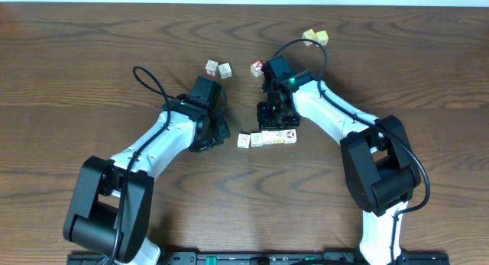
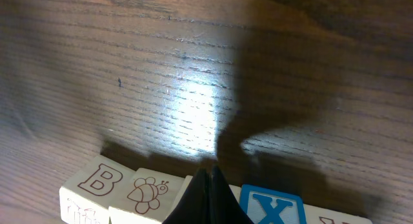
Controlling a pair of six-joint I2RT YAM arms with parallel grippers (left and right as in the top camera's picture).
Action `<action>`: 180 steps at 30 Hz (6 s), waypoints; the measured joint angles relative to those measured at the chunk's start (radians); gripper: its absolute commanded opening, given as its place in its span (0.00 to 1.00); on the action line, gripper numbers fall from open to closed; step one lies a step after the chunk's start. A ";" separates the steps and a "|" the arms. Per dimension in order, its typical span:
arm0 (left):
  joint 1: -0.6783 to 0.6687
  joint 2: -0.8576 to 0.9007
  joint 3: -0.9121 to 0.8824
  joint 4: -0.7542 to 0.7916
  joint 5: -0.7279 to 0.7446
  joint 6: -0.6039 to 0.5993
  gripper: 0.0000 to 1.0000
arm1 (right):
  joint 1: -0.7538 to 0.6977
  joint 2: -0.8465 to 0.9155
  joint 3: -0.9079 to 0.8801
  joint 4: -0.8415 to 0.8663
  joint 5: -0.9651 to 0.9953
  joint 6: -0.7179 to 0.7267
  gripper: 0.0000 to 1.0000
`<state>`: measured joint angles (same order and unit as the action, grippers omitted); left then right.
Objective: Lift 5 blocks
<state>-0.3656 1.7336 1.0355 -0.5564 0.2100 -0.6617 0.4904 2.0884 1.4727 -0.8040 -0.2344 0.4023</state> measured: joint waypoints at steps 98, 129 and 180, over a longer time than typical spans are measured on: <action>-0.088 0.101 0.000 0.172 0.098 -0.075 0.07 | -0.240 0.002 -0.049 -0.205 -0.117 -0.145 0.01; 0.039 0.101 0.000 0.110 0.094 0.010 0.07 | -0.311 0.006 0.067 -0.331 -0.036 -0.096 0.01; 0.039 0.088 0.000 0.053 -0.090 0.011 0.08 | -0.048 0.006 0.064 -0.156 0.086 0.008 0.01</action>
<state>-0.3264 1.8214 1.0355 -0.5037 0.1200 -0.6506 0.4419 2.0945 1.5364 -0.9600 -0.1482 0.4103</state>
